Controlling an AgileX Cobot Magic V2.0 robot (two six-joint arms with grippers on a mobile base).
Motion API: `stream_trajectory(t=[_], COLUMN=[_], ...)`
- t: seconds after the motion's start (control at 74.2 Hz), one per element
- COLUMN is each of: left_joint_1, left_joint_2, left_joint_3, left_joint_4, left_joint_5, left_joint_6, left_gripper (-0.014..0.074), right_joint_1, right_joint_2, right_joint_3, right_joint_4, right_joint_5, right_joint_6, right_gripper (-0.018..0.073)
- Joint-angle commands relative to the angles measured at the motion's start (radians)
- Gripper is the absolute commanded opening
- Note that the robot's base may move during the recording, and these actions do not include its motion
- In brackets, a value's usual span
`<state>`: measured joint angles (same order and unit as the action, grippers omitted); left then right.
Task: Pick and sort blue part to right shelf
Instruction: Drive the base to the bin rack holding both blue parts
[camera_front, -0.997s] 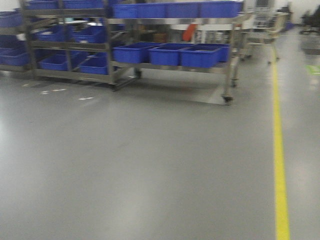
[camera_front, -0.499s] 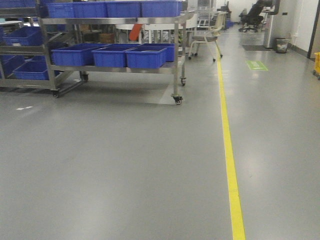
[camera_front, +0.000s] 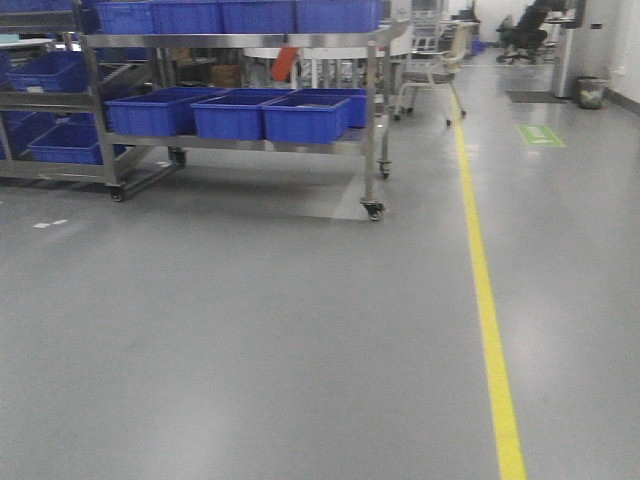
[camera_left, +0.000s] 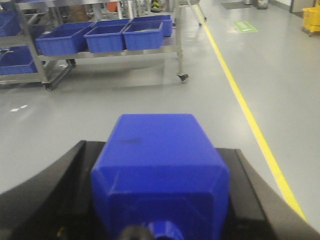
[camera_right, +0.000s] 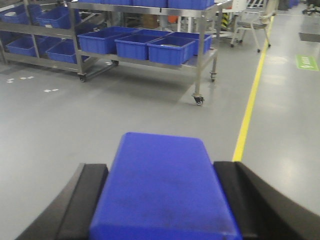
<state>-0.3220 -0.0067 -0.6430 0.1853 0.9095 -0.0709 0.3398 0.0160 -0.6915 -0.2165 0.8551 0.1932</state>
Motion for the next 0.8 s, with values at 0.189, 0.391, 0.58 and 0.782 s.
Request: stream_trajectory(t=[0.189,0.391,0.58,0.782], left_joint_1=[-0.005,-0.005,-0.005,-0.005], left_joint_2=[-0.008,-0.008,-0.008,-0.008], left_joint_3=[-0.025,-0.025,-0.025,-0.025], left_joint_4=[0.002,0.002,0.002,0.002], left_joint_5=[-0.086,-0.086,-0.086,-0.086], left_joint_6=[-0.002,-0.002,-0.002,-0.002], left_gripper=[0.0249,0.0249,0.0249,0.0249], right_joint_1=[-0.004,-0.004,-0.004,-0.004], right_joint_2=[0.022,0.022,0.022,0.022], right_joint_3=[-0.024,-0.024,-0.024,-0.024], right_joint_4=[-0.016,-0.016,-0.016,-0.016], right_joint_5=[-0.089,-0.089,-0.089,-0.089], right_joint_6=[-0.006,-0.006,-0.006,-0.006], right_gripper=[0.012,0.012,0.012,0.012])
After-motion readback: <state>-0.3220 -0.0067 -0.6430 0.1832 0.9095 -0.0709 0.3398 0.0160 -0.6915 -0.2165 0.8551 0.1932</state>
